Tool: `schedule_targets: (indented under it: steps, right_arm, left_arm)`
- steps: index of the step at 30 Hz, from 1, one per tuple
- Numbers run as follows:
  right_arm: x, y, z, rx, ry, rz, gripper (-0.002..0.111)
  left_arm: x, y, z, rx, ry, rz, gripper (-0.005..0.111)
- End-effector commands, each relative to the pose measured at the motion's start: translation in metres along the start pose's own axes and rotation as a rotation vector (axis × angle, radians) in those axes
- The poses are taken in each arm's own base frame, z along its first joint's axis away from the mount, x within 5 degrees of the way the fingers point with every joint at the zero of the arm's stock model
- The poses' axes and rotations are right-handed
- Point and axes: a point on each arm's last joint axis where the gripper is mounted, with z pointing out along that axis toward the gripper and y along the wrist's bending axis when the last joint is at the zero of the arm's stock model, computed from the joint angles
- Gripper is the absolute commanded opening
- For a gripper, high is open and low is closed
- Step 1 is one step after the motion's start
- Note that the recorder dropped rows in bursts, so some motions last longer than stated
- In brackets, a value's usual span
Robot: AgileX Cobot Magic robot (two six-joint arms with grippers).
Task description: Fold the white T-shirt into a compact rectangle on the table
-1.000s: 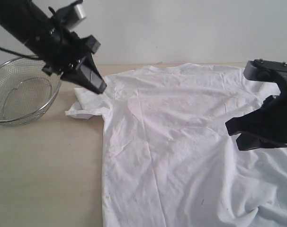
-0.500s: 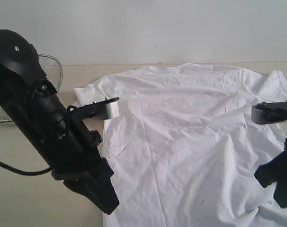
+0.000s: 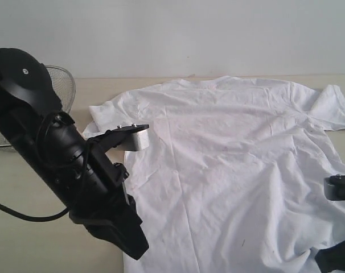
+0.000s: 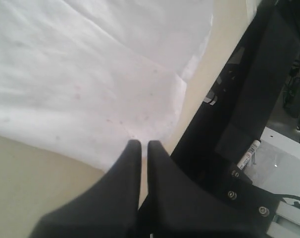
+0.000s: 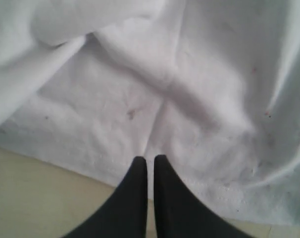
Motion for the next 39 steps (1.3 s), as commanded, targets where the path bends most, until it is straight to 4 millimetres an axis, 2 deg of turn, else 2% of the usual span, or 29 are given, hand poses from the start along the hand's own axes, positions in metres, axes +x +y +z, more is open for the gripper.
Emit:
schedule_targets:
  steps: [1,6,12,17,30,39]
  right_arm:
    - [0.0,-0.001,0.003,0.002,-0.006,0.022,0.0]
    - [-0.004,-0.005,0.029,0.034,0.132,0.012,0.0]
    - [-0.005,-0.009,0.04,0.072,0.209,0.005,0.0]
    - [-0.003,-0.02,0.039,0.192,0.238,0.033,0.0]
    - [-0.006,-0.034,0.033,0.364,0.241,0.03,0.0]
    - [-0.01,-0.022,0.016,0.237,0.126,-0.001,0.0]
  left_arm:
    - [0.001,-0.003,0.0,0.013,0.001,0.008,0.005]
    - [0.003,-0.005,0.0,0.028,0.019,0.01,0.005]
    - [0.003,-0.005,0.0,0.028,0.019,0.013,0.005]
    - [0.004,-0.005,0.0,0.035,0.028,0.017,0.005]
    - [0.005,-0.006,0.0,0.043,0.038,0.024,0.005]
    - [0.005,-0.006,0.0,0.039,0.038,0.026,0.005]
